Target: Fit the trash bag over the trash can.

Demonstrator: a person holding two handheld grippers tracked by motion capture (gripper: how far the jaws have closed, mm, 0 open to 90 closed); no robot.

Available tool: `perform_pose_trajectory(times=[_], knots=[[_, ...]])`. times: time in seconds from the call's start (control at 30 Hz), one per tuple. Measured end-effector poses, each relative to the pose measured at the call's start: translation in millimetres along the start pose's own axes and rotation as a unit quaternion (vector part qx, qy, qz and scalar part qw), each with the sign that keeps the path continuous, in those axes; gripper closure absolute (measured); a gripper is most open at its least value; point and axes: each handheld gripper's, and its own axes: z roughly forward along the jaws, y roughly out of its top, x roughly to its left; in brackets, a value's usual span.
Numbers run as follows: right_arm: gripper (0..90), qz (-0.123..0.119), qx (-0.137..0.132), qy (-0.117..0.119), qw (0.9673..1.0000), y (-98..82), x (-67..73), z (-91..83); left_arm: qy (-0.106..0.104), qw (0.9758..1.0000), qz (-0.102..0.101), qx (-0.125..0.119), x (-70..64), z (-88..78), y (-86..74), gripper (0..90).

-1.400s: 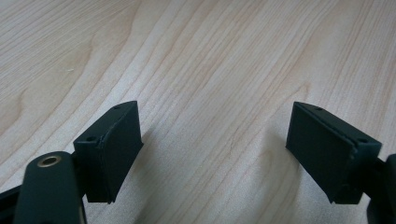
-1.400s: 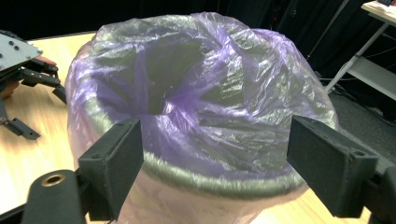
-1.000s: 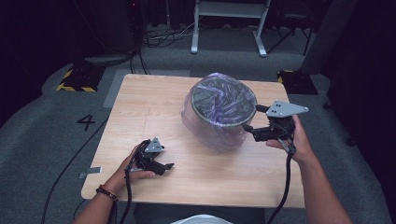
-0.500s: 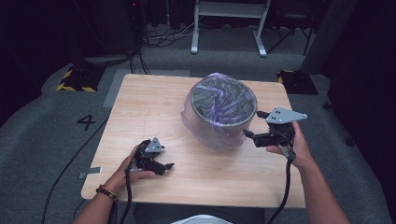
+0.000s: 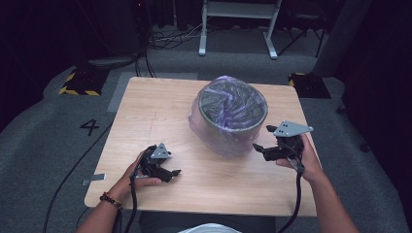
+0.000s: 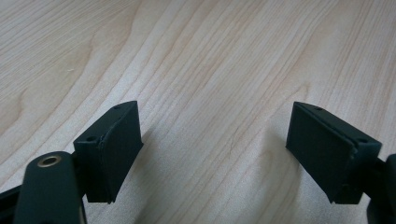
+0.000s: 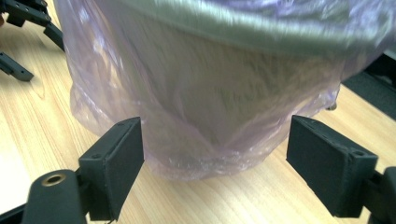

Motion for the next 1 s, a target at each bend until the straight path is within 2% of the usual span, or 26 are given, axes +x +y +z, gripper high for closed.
perform_pose_trajectory(times=[0.27,0.63,1.0], knots=[[19.0,0.016,0.013,0.002,0.9998,-13.3,-2.0,4.6,0.0,1.0,0.0,0.0,0.0,0.0,0.0,17.9],[19.0,0.02,0.041,0.004,0.9989,-33.0,1.2,15.3,0.0,1.0,0.0,0.0,0.0,0.0,0.0,17.9],[19.1,0.028,0.056,0.009,0.998,-49.6,3.9,19.4,0.0,1.0,0.0,0.0,0.0,0.1,0.0,17.9]])
